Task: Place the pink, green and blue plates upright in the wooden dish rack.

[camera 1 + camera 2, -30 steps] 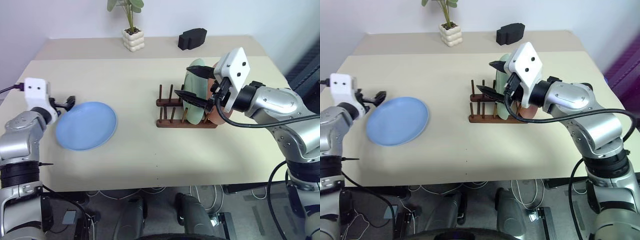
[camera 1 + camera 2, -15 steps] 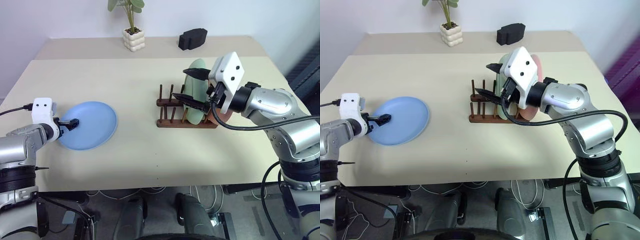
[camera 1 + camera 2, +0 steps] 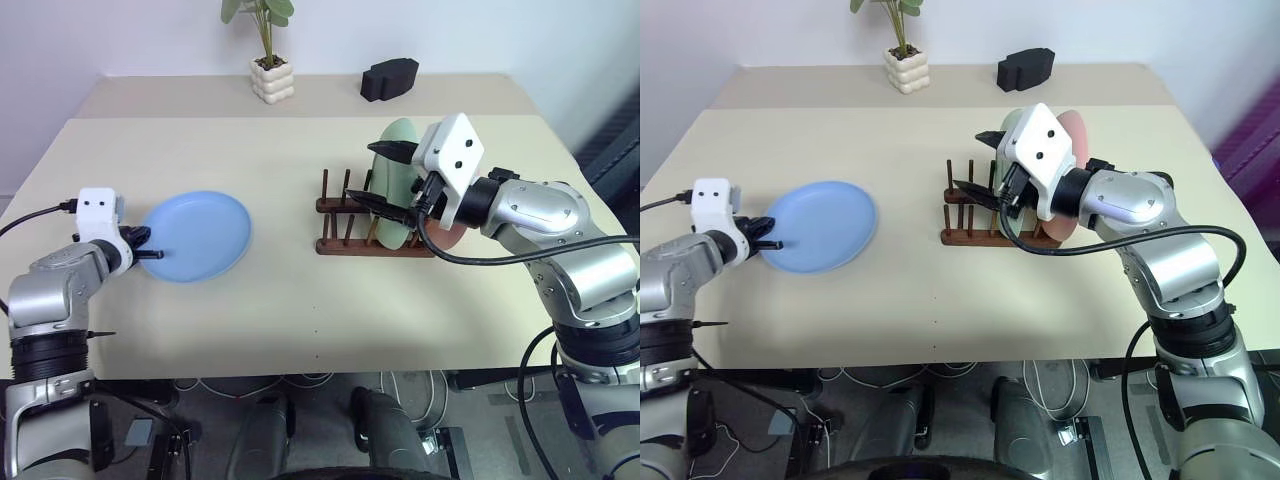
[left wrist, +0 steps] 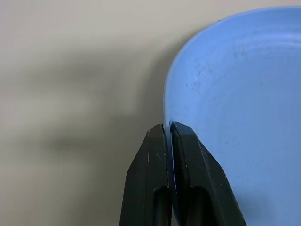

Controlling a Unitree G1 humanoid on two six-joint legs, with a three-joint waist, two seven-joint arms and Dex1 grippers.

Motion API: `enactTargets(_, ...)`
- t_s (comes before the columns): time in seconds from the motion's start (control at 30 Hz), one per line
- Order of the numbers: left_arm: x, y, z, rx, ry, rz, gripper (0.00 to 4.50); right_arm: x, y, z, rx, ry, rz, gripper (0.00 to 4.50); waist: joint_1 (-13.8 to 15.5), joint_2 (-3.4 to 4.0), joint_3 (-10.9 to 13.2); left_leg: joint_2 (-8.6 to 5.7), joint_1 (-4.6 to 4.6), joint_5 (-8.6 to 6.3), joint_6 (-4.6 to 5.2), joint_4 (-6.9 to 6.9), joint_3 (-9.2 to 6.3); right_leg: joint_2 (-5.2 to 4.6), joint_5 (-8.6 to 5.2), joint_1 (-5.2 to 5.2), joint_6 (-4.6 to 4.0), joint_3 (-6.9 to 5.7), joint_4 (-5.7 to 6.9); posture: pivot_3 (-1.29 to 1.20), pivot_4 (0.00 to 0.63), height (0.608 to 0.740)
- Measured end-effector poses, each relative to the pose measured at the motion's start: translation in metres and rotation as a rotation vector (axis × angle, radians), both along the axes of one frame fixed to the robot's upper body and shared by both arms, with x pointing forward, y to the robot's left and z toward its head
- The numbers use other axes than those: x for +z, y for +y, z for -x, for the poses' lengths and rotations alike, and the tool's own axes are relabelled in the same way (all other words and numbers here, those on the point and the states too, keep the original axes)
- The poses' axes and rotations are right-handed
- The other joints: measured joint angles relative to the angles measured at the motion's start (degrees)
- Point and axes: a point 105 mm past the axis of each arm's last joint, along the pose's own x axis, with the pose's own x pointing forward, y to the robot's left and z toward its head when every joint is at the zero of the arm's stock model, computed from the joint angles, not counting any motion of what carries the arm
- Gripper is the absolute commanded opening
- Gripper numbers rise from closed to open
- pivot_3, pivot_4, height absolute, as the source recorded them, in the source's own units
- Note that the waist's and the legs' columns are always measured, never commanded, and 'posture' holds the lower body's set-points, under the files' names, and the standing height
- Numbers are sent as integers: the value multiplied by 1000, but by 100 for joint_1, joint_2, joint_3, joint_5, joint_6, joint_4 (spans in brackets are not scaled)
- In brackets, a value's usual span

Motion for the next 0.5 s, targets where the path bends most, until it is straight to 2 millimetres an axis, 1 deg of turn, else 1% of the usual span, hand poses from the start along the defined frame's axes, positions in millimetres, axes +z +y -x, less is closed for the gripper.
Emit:
enactTargets(0.03, 7, -9, -7, -15, -50, 22, 19, -2, 1, -1, -4, -5, 15, 3418, 26, 0, 0, -2, 0, 0, 0, 2, 0, 0, 0, 0, 1, 0, 0, 0, 150, 736)
enactTargets(0.1, 35, -33, -22, -59, -205, 60, 19, -8, 8, -2, 1, -17, 61, 3418, 66, -10, 5, -4, -5, 2, -3, 7, -1, -1, 2, 0, 1, -2, 0, 0, 150, 736)
enactTargets(0.17, 71, -55, -31, -107, -360, 76, 19, -14, 19, -2, 19, -46, 111, 3418, 55, -19, 10, -16, -8, 2, -4, 8, 1, -1, 6, 0, 6, 0, -4, 0, 150, 736)
enactTargets(0.27, 124, -90, -31, -199, -559, 84, 19, -17, 35, -5, 38, -107, 170, 3418, 32, -19, 11, -22, -9, 2, -4, 5, 4, -2, 18, -3, 27, 2, -6, 0, 150, 736)
enactTargets(0.3, 138, -99, -28, -227, -608, 78, 19, -18, 40, -4, 47, -126, 182, 3418, 15, -18, 10, -22, -8, 2, -4, 2, 4, -1, 19, -3, 29, 2, -6, 0, 150, 736)
enactTargets(0.37, 147, -106, -26, -242, -639, 81, 19, -18, 44, -5, 47, -159, 207, 3418, -29, -18, 10, -22, -4, 2, -4, 1, 3, 2, 22, -3, 35, 2, -2, 0, 150, 736)
enactTargets(0.5, 141, -119, -29, -263, -612, 70, 19, -18, 58, -7, 62, -222, 250, 3418, -86, -18, 10, -21, -3, 3, -5, 2, -2, 8, 22, -4, 35, 0, 3, 0, 150, 736)
